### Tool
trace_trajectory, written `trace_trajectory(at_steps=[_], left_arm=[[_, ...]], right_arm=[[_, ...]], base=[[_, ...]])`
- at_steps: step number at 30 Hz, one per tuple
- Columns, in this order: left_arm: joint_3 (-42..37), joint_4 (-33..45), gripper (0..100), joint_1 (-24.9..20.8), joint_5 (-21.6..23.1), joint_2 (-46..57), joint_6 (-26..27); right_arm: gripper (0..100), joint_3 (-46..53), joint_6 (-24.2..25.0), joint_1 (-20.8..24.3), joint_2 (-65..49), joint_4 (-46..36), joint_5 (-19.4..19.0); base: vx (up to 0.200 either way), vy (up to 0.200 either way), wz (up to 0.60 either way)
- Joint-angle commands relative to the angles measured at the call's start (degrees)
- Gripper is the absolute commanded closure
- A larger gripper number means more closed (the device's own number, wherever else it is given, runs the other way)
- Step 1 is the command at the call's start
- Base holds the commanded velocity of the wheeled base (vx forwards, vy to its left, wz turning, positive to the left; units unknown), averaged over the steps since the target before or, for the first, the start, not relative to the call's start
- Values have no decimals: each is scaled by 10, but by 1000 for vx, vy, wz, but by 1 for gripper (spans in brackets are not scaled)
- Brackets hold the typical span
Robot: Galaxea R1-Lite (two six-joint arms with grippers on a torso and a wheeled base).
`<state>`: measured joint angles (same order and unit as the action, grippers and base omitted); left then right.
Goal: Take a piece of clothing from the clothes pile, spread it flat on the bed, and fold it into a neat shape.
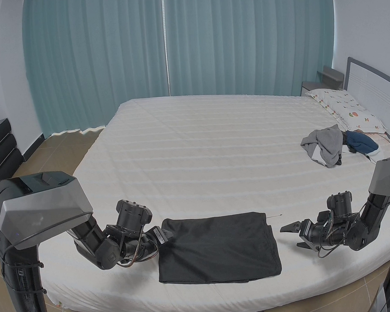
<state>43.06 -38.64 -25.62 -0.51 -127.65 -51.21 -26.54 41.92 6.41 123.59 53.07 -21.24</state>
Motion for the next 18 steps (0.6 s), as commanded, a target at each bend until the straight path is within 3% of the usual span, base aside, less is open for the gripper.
trace_trajectory(at_steps=[1,18], left_arm=[[0,0,0,0,0,-1,0],[0,-6,0,16,-16,39,2]], right_arm=[[0,1,0,1,1,0,0],[0,-20,4,18,-5,-8,2]], base=[[0,0,0],[0,0,0]])
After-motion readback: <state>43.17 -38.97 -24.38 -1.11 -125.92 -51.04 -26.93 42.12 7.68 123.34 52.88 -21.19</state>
